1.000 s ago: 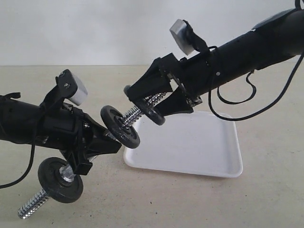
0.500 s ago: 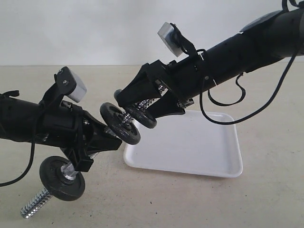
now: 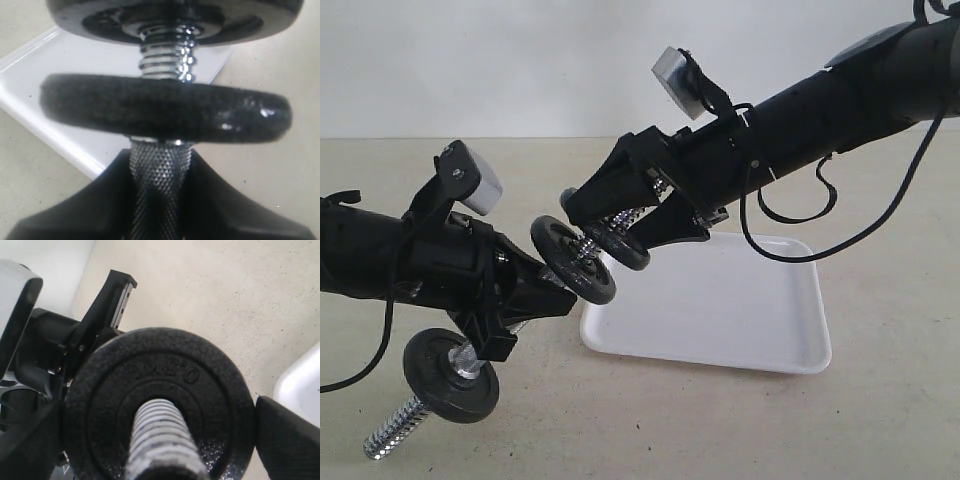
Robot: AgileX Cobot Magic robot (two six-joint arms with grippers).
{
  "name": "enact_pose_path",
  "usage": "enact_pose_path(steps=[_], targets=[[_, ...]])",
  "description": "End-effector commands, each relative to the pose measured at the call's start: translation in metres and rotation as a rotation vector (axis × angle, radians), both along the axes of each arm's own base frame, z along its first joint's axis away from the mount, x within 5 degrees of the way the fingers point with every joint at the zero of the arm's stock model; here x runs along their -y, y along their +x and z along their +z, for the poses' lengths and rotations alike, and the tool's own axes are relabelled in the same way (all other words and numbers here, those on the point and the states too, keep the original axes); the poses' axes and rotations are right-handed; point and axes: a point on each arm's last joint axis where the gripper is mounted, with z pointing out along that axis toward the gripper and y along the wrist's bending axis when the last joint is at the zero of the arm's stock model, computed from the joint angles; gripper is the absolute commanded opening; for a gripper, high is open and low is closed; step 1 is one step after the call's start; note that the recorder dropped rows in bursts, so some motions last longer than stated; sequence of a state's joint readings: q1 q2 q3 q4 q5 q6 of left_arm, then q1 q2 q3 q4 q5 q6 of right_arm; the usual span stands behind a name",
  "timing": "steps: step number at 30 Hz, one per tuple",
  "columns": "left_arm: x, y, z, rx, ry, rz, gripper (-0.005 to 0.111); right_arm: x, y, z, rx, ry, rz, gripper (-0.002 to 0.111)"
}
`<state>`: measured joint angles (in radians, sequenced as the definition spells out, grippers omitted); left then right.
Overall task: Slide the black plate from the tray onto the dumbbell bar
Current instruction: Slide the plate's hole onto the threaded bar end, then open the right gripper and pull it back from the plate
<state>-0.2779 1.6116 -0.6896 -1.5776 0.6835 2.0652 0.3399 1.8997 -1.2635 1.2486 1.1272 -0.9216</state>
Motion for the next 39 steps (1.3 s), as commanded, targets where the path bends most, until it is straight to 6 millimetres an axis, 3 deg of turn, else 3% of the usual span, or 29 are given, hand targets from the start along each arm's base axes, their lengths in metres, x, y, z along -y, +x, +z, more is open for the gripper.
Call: enact_pose_path(steps=[1,19,21,23,27,28,39], targets=[[0.0100,-0.0001,0.0341,0.033,-0.209,-0.011,0.004,0.0005,0.0015,0.0093,0.025,0.023,-0.025,0.000],[0.0093,0.0008,0.0333,0.033,-0.199,0.000,0.004,0.0003,-0.0002,0.0099,0.014,0.030,-0.010,0.002],[0.0093,0.0008,0.0333,0.033,-0.199,0.000,0.004,0.0003,-0.0002,0.0099,0.014,0.030,-0.010,0.012],[0.0093,0.0008,0.0333,0.033,-0.199,0.000,0.004,0.0002,-0.0004,0.0100,0.013,0.031,-0.008,0.030],[0.0093,0.0008,0.0333,0.033,-0.199,0.000,0.004,0.0001,-0.0020,0.0106,0.002,0.037,0.006,0.095],[0.0093,0.0008,0.0333,0.033,-0.199,0.000,0.004,-0.0006,-0.0033,0.0108,0.007,0.040,0.021,0.104],[0.0092,0.0009,0.0332,0.034,-0.197,0.001,0.004,0.0000,-0.0054,0.0157,-0.011,0.098,0.048,0.104]])
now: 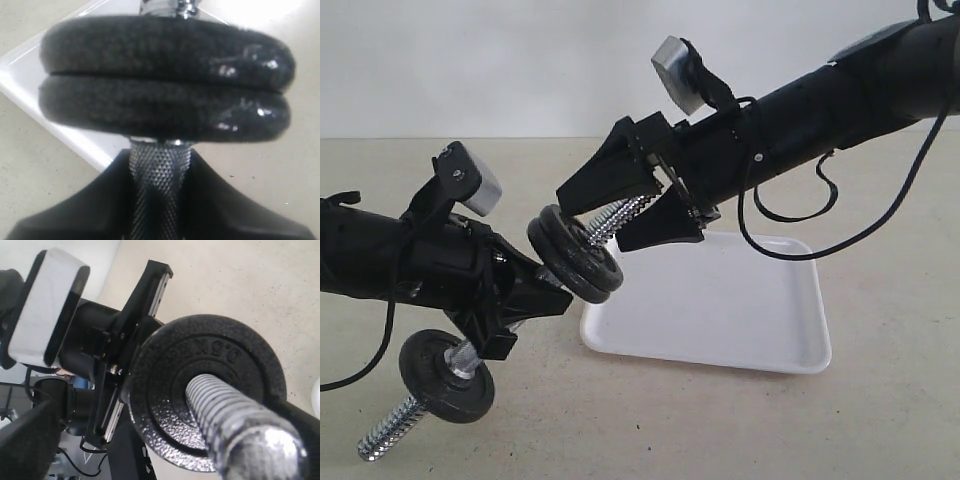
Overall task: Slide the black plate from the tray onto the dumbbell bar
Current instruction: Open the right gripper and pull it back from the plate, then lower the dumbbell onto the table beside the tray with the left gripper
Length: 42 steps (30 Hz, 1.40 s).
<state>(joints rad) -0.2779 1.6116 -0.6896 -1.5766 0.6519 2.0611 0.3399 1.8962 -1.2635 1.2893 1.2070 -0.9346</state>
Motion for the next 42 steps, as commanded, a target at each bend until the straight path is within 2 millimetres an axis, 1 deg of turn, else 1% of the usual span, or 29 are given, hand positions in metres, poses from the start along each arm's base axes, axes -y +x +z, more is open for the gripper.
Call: enact_pose_path(steps=[1,6,13,16,21,29,32,36,42], targets=[[0.011,-0.001,0.035,0.033,-0.219,-0.022,0.004,0.003,0.001,0.009,0.018,0.033,-0.007,0.104],[0.011,-0.001,0.035,0.031,-0.220,-0.021,0.004,0.019,0.010,0.009,0.011,0.030,-0.058,0.104],[0.008,0.002,0.032,0.038,-0.180,0.019,0.004,0.057,0.027,0.007,-0.019,0.002,-0.170,0.104],[0.007,0.004,0.030,0.042,-0.159,0.040,0.004,0.065,0.029,0.005,0.004,-0.014,-0.173,0.104],[0.002,0.010,0.027,0.047,-0.119,0.127,0.004,0.065,0.029,0.005,0.084,-0.010,-0.135,0.104],[-0.003,0.016,0.027,0.057,-0.076,0.192,0.004,0.065,0.029,0.005,0.098,-0.009,-0.129,0.104],[-0.005,0.021,0.030,0.039,-0.078,0.251,0.004,0.065,0.029,0.005,0.102,-0.009,-0.127,0.104],[-0.002,0.029,0.031,-0.019,-0.123,0.301,0.004,0.065,0.029,0.005,0.106,-0.009,-0.125,0.104],[0.003,0.047,0.021,-0.114,-0.161,0.361,0.004,0.065,0.029,0.005,0.122,-0.008,-0.118,0.104]])
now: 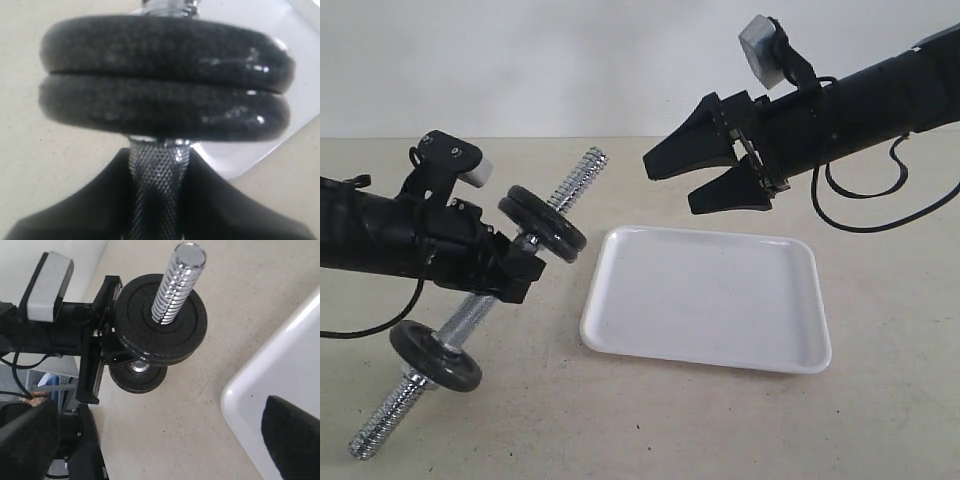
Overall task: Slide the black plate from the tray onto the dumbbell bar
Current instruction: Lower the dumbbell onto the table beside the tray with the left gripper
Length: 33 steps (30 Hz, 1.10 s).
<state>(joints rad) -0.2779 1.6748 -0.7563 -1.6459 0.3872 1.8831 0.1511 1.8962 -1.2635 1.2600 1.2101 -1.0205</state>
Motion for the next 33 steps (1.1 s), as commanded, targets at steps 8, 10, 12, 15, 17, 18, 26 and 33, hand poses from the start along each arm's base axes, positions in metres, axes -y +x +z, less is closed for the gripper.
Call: enact_pose_path(steps=[8,10,12,15,17,18,26,33], targets=[[0.023,0.038,0.017,-0.100,-0.301,0.105,0.004,0.001,-0.001,0.007,0.053,0.006,0.025,0.104],[0.024,0.042,0.013,-0.111,-0.303,0.111,0.004,0.001,-0.001,0.007,0.056,0.006,0.026,0.104],[0.026,0.047,0.011,-0.116,-0.308,0.117,0.004,0.001,-0.001,0.007,0.060,0.006,0.027,0.104],[0.027,0.053,0.008,-0.121,-0.311,0.121,0.004,0.001,-0.001,0.007,0.062,0.006,0.028,0.104],[0.029,0.057,0.005,-0.126,-0.311,0.123,0.004,0.001,-0.001,0.007,0.066,0.006,0.031,0.104],[0.029,0.059,0.002,-0.131,-0.310,0.124,0.004,0.001,-0.001,0.007,0.066,0.006,0.031,0.104],[0.031,0.066,-0.016,-0.169,-0.297,0.132,0.004,0.001,-0.001,0.007,0.066,0.004,0.031,0.104],[0.031,0.067,-0.022,-0.179,-0.287,0.137,0.004,0.001,-0.002,0.006,0.067,-0.005,0.037,0.104]])
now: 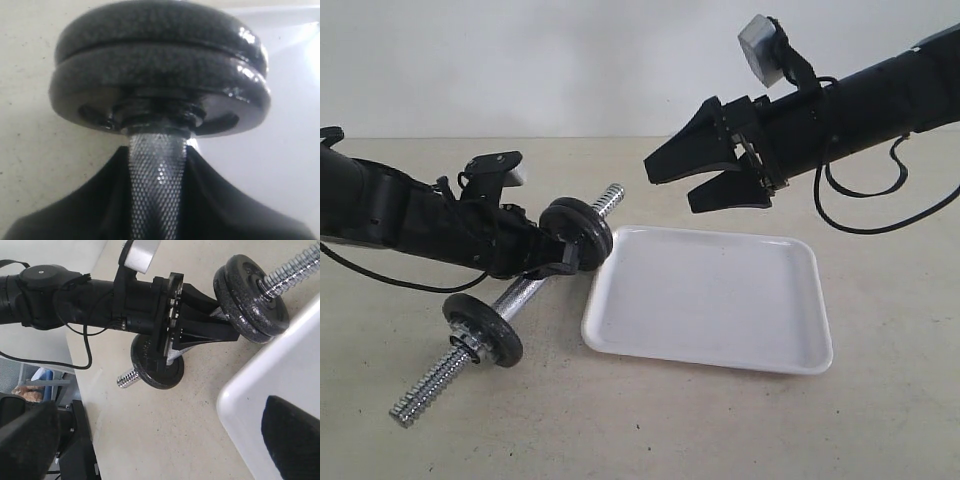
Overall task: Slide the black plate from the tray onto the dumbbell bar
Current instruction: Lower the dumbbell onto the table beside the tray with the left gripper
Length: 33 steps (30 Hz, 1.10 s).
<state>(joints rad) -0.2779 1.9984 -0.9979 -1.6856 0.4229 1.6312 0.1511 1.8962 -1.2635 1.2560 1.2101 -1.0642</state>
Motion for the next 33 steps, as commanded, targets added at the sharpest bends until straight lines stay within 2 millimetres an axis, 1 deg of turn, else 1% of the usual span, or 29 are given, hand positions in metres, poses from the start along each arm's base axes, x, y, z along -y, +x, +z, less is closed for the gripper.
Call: enact_pose_path(steps=[1,24,26,30,33], targets=[[0.0103,0.0049,0.0315,0.062,-0.133,-0.022,0.004,0.0011,-0.0017,0.0063,0.027,0.000,0.016,0.104],[0.0097,0.0052,0.0311,0.083,-0.110,-0.037,0.005,0.0011,-0.0017,0.0063,0.027,0.000,0.016,0.104],[0.0097,0.0052,0.0311,0.083,-0.110,-0.037,0.010,0.0011,-0.0017,0.0063,0.027,0.000,0.016,0.104],[0.0097,0.0052,0.0311,0.083,-0.110,-0.037,0.029,0.0011,-0.0017,0.0063,0.027,0.000,0.016,0.104],[0.0092,0.0055,0.0308,0.082,-0.106,-0.031,0.038,0.0011,-0.0017,0.0063,0.027,0.000,0.016,0.104]])
